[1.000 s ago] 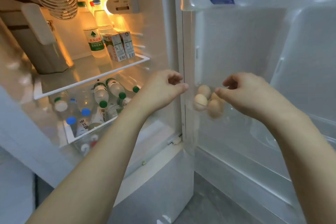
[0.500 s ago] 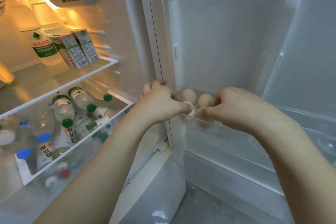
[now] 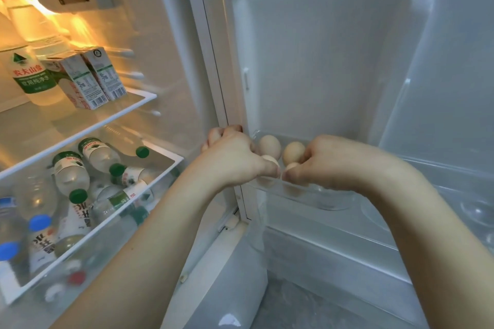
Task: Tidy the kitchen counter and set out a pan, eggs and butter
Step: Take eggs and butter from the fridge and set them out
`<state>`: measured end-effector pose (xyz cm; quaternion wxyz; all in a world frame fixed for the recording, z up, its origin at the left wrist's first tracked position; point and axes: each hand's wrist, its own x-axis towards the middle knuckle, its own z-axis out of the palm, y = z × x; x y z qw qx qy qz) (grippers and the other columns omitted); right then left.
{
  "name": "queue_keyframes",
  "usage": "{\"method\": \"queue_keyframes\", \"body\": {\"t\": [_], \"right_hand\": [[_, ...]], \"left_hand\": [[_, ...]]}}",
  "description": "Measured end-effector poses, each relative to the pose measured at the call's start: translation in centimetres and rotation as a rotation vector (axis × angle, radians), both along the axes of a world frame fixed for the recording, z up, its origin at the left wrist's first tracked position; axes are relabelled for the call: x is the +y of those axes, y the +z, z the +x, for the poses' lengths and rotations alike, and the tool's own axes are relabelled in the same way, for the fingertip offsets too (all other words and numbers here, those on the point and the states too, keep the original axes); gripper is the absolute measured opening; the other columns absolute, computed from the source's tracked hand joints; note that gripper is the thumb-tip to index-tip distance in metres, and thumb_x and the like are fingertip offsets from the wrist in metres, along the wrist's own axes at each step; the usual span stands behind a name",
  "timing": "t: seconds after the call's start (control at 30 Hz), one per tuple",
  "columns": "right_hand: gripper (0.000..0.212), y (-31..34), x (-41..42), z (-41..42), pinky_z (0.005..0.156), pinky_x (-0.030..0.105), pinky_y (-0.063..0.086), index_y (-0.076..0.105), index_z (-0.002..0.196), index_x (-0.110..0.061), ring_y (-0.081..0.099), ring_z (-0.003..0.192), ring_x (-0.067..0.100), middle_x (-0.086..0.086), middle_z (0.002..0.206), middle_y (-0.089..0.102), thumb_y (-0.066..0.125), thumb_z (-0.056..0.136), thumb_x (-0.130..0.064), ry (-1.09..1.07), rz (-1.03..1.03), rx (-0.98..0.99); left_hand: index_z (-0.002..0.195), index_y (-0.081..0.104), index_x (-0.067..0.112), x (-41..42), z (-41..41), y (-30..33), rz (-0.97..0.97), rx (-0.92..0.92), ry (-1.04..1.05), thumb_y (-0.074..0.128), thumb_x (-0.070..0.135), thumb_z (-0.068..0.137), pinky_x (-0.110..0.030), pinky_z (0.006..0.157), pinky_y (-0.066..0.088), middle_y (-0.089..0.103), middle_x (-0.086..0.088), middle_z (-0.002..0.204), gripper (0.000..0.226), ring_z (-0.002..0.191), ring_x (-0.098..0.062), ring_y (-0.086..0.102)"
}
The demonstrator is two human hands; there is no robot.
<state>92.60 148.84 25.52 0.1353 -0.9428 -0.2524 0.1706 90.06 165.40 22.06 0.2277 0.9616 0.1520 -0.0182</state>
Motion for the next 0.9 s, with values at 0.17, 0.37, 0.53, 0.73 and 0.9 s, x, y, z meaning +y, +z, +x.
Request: {"method": "queue_keyframes", "body": {"t": [0.17, 0.37, 0.53, 0.73, 0.9], "right_hand": [[0.034, -0.7, -0.3, 0.0, 0.050, 0.026, 0.031, 0.049, 0.060, -0.015, 0.046, 0.059, 0.015, -0.002, 0.062, 0.049, 0.063, 0.081, -0.039, -0.088, 0.109, 0.012], [0.033, -0.9, -0.6, -0.1, 0.051, 0.026, 0.032, 0.048, 0.060, -0.016, 0.044, 0.059, 0.016, -0.004, 0.061, 0.047, 0.064, 0.076, -0.040, -0.117, 0.178, 0.044], [0.030, -1.5, -0.5, -0.2, 0.053, 0.026, 0.033, 0.049, 0.060, -0.017, 0.044, 0.060, 0.015, -0.005, 0.062, 0.048, 0.065, 0.075, -0.038, -0.113, 0.233, 0.028], [0.025, -2.1, -0.5, -0.1, 0.055, 0.027, 0.034, 0.051, 0.061, -0.016, 0.042, 0.060, 0.017, -0.003, 0.059, 0.045, 0.063, 0.074, -0.034, -0.096, 0.298, 0.015], [0.030, -2.3, -0.6, -0.1, 0.051, 0.026, 0.030, 0.047, 0.056, -0.016, 0.041, 0.056, 0.015, -0.005, 0.055, 0.043, 0.064, 0.075, -0.033, -0.111, 0.313, 0.023]], "left_hand": [[0.065, 0.064, 0.023, 0.2, -0.5, -0.4, -0.070, -0.042, 0.013, 0.074, 0.055, 0.064, -0.041, 0.111, 0.025, 0.032, 0.001, 0.150, 0.033, 0.141, -0.015, 0.012], [0.072, 0.075, 0.026, 0.4, -1.6, -1.2, -0.220, -0.154, 0.023, 0.072, 0.060, 0.059, -0.030, 0.102, 0.025, 0.037, 0.012, 0.146, 0.037, 0.138, -0.010, 0.018], [0.074, 0.077, 0.025, 0.7, -2.3, -2.9, -0.454, -0.313, 0.074, 0.069, 0.057, 0.058, -0.033, 0.108, 0.033, 0.046, 0.015, 0.135, 0.036, 0.135, -0.006, 0.034], [0.077, 0.078, 0.019, -0.1, -2.7, -3.4, -0.587, -0.404, 0.121, 0.076, 0.048, 0.069, -0.020, 0.095, 0.036, 0.051, 0.011, 0.133, 0.030, 0.125, -0.001, 0.044], [0.083, 0.078, 0.014, -0.3, -2.8, -3.1, -0.672, -0.430, 0.134, 0.075, 0.032, 0.081, -0.008, 0.082, 0.033, 0.053, 0.009, 0.132, 0.019, 0.115, 0.007, 0.049]]}}
